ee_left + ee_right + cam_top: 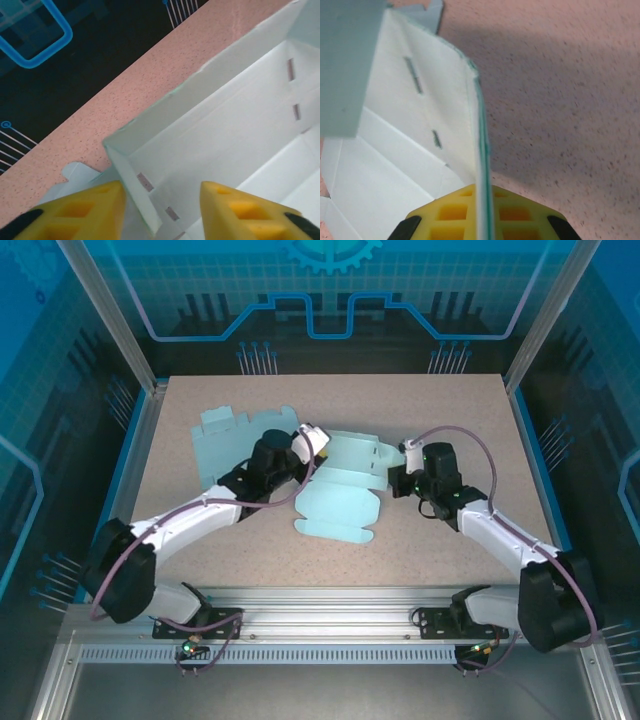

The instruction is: Fold the paper box

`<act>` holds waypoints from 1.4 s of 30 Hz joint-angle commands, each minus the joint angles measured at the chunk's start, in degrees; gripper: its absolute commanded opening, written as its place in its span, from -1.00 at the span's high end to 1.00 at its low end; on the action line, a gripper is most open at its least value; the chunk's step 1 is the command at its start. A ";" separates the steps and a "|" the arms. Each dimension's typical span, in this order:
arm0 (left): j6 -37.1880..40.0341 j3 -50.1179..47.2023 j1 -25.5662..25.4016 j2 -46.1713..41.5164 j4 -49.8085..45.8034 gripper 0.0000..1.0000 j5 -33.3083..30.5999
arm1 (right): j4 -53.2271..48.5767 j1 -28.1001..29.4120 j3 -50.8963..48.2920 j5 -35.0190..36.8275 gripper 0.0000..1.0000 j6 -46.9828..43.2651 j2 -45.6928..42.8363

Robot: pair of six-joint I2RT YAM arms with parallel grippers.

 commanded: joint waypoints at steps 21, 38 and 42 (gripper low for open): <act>22.87 24.30 6.69 6.97 -32.76 -0.55 11.00 | -2.40 4.39 2.06 3.33 1.00 -8.13 -3.11; 26.40 27.86 6.17 14.97 -29.32 0.65 6.53 | -2.59 4.30 3.42 2.03 1.00 -7.42 0.07; 26.39 25.57 5.55 13.35 -26.68 0.87 5.58 | -5.44 3.79 5.19 3.92 0.79 -4.28 2.27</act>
